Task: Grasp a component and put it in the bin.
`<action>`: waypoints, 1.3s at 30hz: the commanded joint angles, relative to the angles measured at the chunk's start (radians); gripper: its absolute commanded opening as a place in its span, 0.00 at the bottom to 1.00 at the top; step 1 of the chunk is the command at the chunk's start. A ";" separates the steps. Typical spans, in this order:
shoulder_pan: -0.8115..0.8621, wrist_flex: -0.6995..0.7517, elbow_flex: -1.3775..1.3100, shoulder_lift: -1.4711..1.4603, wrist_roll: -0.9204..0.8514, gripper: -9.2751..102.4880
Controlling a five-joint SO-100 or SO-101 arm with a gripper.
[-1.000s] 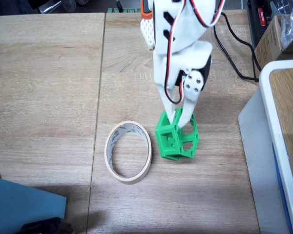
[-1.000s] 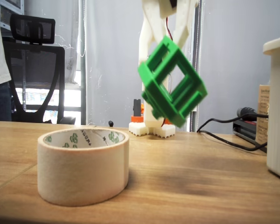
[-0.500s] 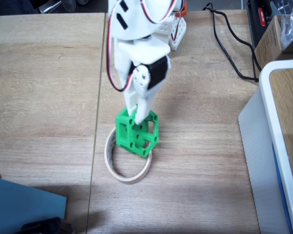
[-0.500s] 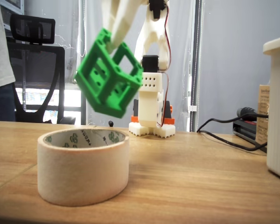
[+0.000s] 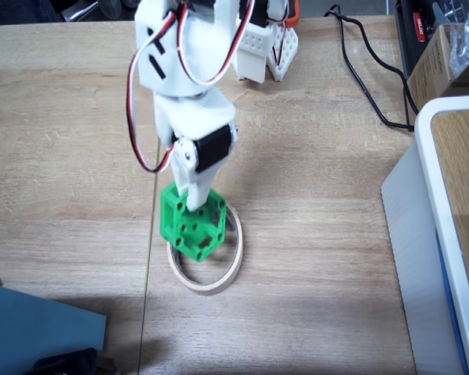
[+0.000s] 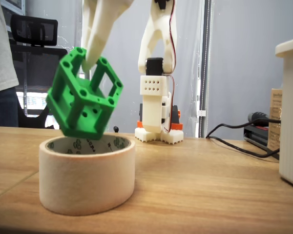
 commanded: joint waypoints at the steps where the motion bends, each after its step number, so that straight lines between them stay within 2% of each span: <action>1: 0.005 -0.018 -0.115 -0.006 -0.003 0.08; 30: -0.006 -0.017 -0.032 -0.149 -0.003 0.08; 39: -0.008 -0.017 -0.021 -0.163 -0.003 0.16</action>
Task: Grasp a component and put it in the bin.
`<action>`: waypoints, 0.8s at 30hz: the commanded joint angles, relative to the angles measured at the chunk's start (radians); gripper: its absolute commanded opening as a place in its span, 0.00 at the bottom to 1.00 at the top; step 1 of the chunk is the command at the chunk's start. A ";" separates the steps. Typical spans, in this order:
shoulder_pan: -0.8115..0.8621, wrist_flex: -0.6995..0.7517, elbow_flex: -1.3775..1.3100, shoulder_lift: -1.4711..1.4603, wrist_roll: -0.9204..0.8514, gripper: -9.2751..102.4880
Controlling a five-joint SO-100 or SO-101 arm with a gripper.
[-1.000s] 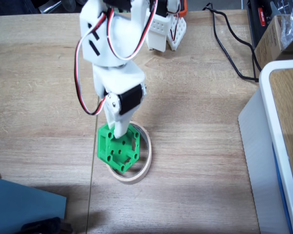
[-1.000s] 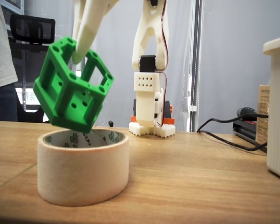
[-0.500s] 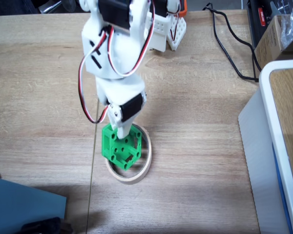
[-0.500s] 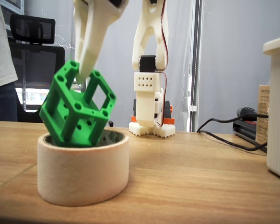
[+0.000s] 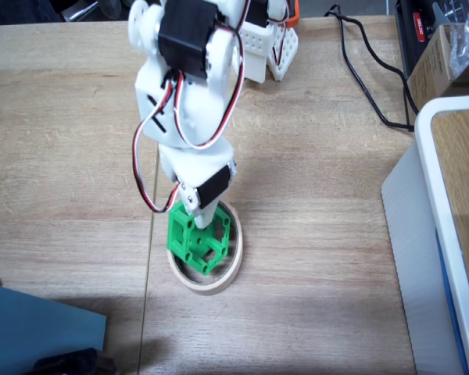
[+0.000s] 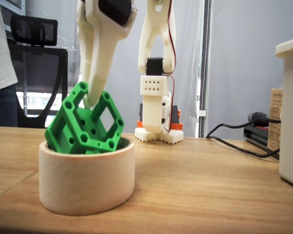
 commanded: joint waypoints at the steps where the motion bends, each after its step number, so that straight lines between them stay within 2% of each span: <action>1: -0.008 -0.015 -0.005 0.012 -0.003 0.17; 13: -0.008 -0.015 -0.017 0.034 -0.003 0.20; 19: -0.009 -0.015 -0.003 0.181 -0.003 0.20; 24: -0.077 -0.008 0.000 0.288 -0.002 0.20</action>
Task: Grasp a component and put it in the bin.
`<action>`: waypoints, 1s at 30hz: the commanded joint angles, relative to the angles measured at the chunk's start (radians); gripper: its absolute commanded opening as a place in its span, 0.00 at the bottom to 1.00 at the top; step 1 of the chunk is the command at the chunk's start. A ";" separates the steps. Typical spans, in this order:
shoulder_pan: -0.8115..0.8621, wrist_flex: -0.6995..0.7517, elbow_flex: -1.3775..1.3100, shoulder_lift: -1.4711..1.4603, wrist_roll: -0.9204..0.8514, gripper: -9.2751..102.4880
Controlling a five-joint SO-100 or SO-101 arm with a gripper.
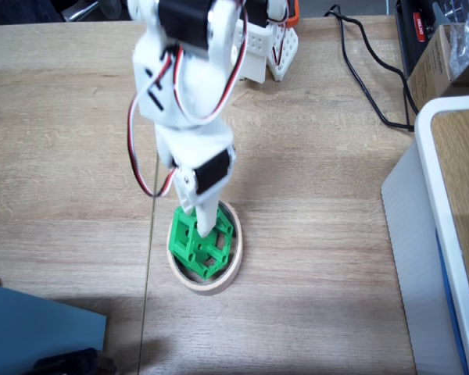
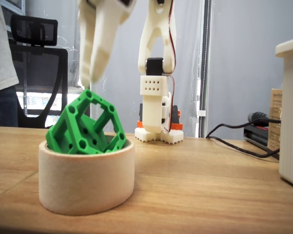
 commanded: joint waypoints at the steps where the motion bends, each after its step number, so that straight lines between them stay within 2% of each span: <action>1: -0.051 -0.002 -0.009 0.133 -0.002 0.20; 14: -0.058 0.002 -0.008 0.348 -0.002 0.17; 22: 0.089 0.002 0.014 0.483 -0.002 0.10; 30: 0.307 -0.003 0.233 0.676 -0.009 0.08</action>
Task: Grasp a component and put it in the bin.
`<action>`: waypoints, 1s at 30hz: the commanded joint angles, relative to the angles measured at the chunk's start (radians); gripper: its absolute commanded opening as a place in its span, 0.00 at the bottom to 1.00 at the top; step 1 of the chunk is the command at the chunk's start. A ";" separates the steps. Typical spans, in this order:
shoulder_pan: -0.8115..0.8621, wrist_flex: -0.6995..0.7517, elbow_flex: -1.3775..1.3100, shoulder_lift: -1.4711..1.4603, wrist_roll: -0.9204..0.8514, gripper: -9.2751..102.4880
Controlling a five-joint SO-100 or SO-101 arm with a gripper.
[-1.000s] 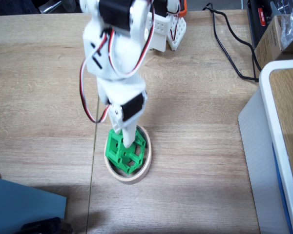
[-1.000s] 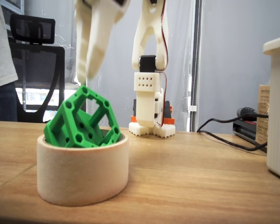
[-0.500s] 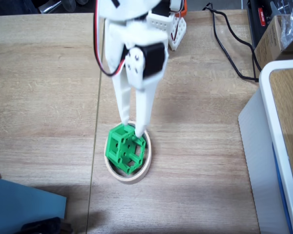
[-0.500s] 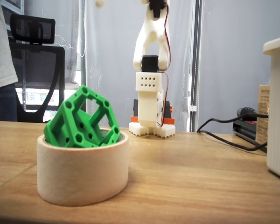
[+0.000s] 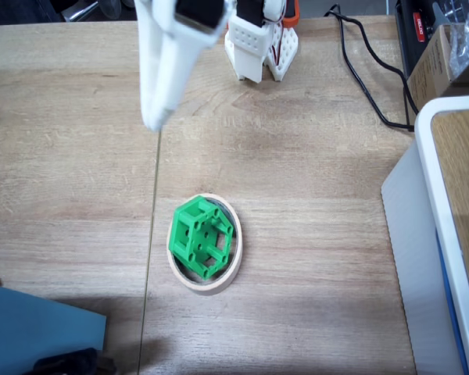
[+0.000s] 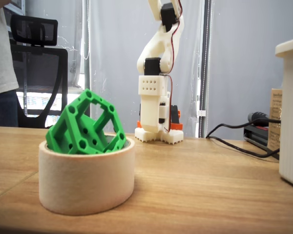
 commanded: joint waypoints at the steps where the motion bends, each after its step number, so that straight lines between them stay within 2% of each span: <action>1: 0.104 -0.011 0.098 0.117 -0.017 0.08; 9: 0.215 -0.015 0.397 0.299 -0.275 0.08; 13: 0.219 -0.015 0.541 0.388 -0.337 0.08; 30: 0.221 -0.002 0.937 0.706 -0.360 0.08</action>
